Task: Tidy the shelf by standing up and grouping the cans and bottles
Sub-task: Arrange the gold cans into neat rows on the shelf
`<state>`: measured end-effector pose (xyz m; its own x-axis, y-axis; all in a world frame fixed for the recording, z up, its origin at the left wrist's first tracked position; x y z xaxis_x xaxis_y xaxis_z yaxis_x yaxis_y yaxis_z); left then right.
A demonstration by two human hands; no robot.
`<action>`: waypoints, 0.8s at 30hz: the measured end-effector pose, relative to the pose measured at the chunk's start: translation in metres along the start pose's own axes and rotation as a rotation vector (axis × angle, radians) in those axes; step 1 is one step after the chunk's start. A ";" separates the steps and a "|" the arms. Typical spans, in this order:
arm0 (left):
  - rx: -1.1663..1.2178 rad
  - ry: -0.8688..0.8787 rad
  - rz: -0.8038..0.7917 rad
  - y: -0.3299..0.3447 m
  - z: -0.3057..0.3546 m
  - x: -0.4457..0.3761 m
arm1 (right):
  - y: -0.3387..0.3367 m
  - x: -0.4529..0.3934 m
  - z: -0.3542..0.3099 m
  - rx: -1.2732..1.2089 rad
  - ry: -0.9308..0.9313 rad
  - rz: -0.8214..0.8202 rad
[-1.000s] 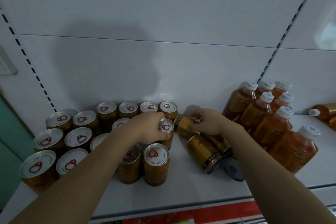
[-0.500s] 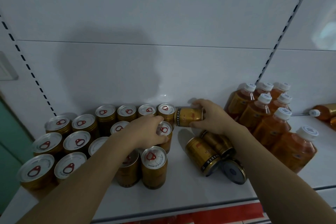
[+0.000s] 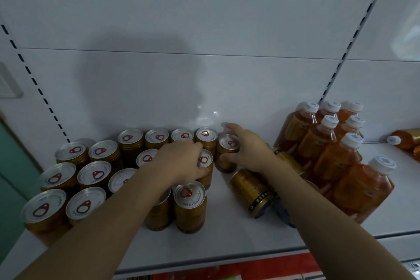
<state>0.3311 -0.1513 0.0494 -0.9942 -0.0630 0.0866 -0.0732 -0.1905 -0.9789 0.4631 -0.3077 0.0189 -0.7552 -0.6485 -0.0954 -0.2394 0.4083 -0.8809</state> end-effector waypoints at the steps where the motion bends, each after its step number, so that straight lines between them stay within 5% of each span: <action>1: -0.019 0.000 0.010 -0.001 0.001 0.000 | -0.002 0.001 -0.002 0.000 0.000 -0.008; 10: 0.047 0.218 0.184 0.001 0.086 0.004 | -0.052 0.134 0.024 0.181 0.090 0.281; 15: 0.124 -0.019 0.003 0.052 0.110 -0.005 | -0.035 0.209 0.042 0.269 0.190 0.455; 24: 0.499 -0.232 -0.009 0.080 0.096 -0.002 | -0.007 0.233 0.054 -0.021 0.411 0.576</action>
<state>0.3347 -0.2604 -0.0112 -0.9464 -0.2628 0.1879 0.0208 -0.6300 -0.7763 0.3222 -0.4962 -0.0220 -0.9335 -0.0324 -0.3571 0.2587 0.6289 -0.7332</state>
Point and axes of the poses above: each hand's wrist, its own x-axis away from the middle knuckle, its own y-axis out of the palm, z = x × y, the point moved 6 cm from there along -x, towards the middle knuckle, and after that the axes turned 4 degrees about x, right-handed, at the moved point
